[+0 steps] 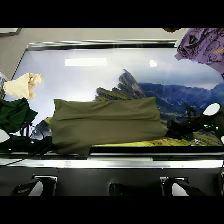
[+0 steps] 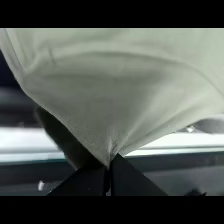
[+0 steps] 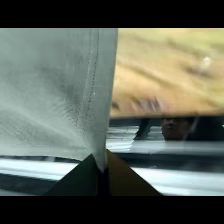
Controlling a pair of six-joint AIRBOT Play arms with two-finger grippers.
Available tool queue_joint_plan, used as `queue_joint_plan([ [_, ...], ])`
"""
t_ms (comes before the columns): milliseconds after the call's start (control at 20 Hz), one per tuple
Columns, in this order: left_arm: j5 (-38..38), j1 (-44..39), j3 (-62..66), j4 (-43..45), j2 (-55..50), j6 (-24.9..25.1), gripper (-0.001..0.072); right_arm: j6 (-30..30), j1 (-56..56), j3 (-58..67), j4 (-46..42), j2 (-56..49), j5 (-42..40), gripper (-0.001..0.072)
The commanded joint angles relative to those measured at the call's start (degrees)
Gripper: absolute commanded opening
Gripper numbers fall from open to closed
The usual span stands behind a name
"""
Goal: Fold the clothes and pants, and hang the long-sleeved shirts on hangers.
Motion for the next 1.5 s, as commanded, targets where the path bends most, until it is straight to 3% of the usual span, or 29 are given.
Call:
queue_joint_plan([
  [0, -4.4, -0.7, 1.0, 2.6, 5.7, -2.8, 0.0013, 1.9, 0.1, 0.0, -1.9, 3.8, 3.3, 0.0029],
  [200, 3.3, -2.6, 2.6, 2.6, 1.4, -1.6, 0.0012, -0.9, 0.2, 0.6, 1.4, 3.3, -4.7, 0.0029],
  [500, 12.2, -3.1, 14.9, 2.1, -17.3, 5.5, 0.0012, -1.3, 7.1, 7.3, -0.2, -6.3, -15.6, 0.0029],
  [900, 12.5, -3.5, 39.5, 1.3, -43.3, 9.5, 0.0012, 1.1, 12.4, 23.8, -3.8, -23.6, -17.0, 0.0030],
  [1250, 12.1, -6.0, 49.6, 1.2, -57.4, 9.9, 0.0014, 0.9, 12.4, 25.7, -2.6, -29.8, -18.8, 0.0034],
  [1300, 12.1, -6.0, 49.8, 0.9, -58.2, 9.7, 0.0017, 0.9, 12.4, 25.7, -2.1, -30.3, -19.3, 0.0078],
  [1350, 12.1, -6.0, 49.8, 0.4, -58.6, 9.7, 0.0035, 0.9, 12.4, 25.7, -1.5, -30.4, -19.6, 0.0167],
  [1450, 12.1, -5.9, 50.2, 0.1, -58.1, 9.6, 0.0297, 2.1, 11.9, 27.4, 0.6, -30.3, -17.2, 0.0246],
])
